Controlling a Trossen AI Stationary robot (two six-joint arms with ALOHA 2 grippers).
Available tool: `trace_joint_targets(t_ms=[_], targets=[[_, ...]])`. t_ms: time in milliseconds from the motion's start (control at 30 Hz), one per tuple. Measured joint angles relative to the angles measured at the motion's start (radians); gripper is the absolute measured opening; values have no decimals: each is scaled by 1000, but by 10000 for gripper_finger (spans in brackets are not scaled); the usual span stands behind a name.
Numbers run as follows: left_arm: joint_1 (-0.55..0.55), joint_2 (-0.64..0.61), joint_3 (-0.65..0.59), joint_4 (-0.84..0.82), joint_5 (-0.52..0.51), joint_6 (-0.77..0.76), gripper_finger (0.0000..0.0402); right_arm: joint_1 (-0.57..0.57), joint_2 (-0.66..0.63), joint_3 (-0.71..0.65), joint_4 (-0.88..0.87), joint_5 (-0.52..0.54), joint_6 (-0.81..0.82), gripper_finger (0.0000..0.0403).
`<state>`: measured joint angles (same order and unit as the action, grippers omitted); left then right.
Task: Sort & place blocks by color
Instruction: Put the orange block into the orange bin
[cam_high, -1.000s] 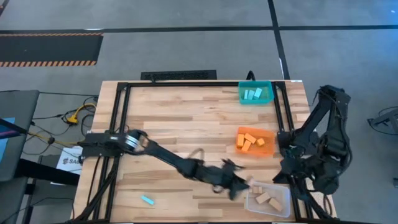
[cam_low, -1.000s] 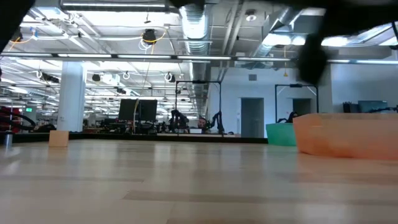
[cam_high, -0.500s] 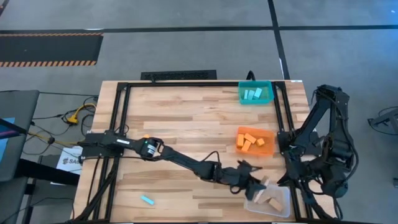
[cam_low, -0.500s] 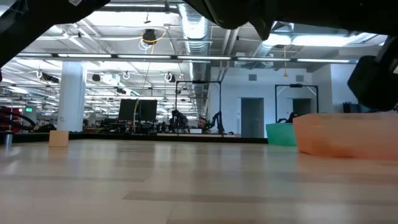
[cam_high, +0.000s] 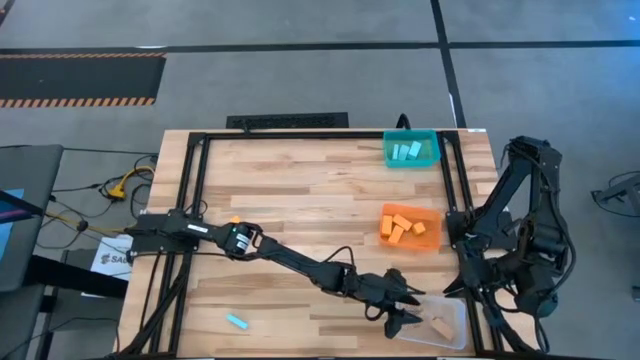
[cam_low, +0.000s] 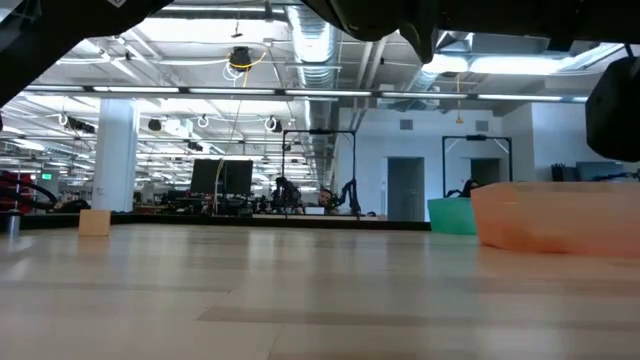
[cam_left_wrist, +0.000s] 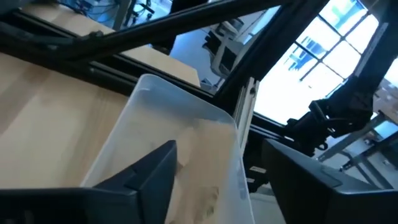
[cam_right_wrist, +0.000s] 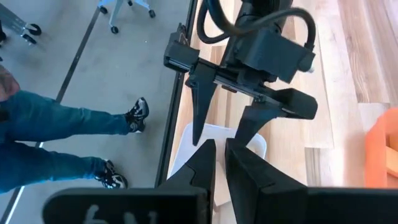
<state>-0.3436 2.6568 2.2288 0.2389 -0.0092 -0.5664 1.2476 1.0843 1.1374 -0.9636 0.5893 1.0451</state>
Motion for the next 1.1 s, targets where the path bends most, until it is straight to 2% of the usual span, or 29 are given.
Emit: trace_joint_targets(t_ms=[100, 200, 267, 400, 500, 567, 667, 800, 867, 900, 1000, 1100], targets=[[6, 0, 0, -1, 38, -4, 241, 0, 0, 0, 0, 18, 0, 61], [17, -3, 0, -15, 130, -5, 248, 0, 0, 0, 0, 23, 0, 61], [28, -21, 1, -90, 202, 2, 249, 0, 0, 0, 0, 23, 0, 61], [51, -84, 61, -418, 282, 21, 250, 0, 0, 0, 1, 23, 1, 61], [61, -144, 112, -729, 296, 106, 250, 0, 0, 0, 1, 35, 1, 61], [59, -191, 129, -930, 259, 170, 250, 0, 0, 0, 3, 44, 3, 61], [38, -285, 112, -1224, 150, 237, 249, -17, 0, 0, 2, 45, 26, 61], [-12, -401, 69, -1575, -155, 274, 237, -60, 0, 0, 3, 46, 57, 61], [-24, -463, 4, -1660, -269, 255, 229, -93, 0, 0, 9, 46, 61, 61], [-24, -500, -41, -1683, -293, 229, 226, -112, 0, 0, 13, 46, 61, 61], [6, -650, -246, -1682, -328, 142, 217, -169, 0, 0, 15, 46, 56, 61], [59, -834, -528, -1609, -307, 70, 215, -223, 0, 0, 23, 42, 50, 61]])
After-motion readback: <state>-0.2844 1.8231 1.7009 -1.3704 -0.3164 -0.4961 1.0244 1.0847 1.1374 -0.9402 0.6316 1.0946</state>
